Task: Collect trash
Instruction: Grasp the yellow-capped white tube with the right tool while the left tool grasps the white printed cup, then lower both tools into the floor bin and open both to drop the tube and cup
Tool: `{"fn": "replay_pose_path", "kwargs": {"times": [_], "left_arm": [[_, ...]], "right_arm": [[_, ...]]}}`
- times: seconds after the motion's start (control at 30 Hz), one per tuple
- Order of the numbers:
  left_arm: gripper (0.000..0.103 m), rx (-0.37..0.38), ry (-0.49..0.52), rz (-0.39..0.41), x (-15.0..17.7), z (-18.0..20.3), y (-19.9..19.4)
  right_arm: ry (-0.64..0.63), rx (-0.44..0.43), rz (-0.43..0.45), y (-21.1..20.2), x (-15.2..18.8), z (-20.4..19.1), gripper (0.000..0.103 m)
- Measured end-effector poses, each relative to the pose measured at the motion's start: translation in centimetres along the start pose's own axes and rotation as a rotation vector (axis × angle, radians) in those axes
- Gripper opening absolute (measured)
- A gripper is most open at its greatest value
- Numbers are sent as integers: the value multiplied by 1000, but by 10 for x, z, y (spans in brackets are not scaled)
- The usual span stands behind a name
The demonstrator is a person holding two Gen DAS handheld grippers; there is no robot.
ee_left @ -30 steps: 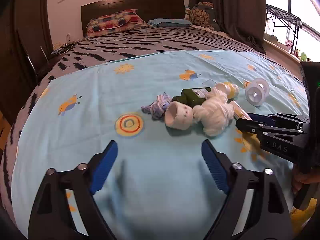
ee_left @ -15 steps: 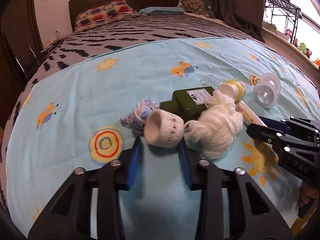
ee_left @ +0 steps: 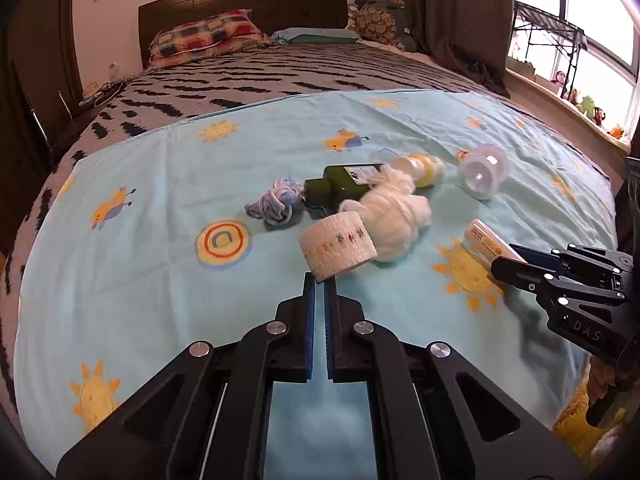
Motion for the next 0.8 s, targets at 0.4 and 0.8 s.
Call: {"fn": "replay_pose_path", "kwargs": {"times": [0.4,0.8], "left_arm": [[3,71,35,42,60,55,-69],[3,157,46,17,149,108,-108]], "right_arm": [[0,-20,74,-83,55,2,22],[-14,-44,87,-138,129,-9,22]]}}
Point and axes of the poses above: each gripper's, at about its wrist camera, not at the fingertips, and y roughly the way its jaws point, z to its right, x to its underside, the point moved 5 cm from there along y, roughly the way its jaws point, and after that the axes turned 8 degrees about x, right-handed, at the moved point
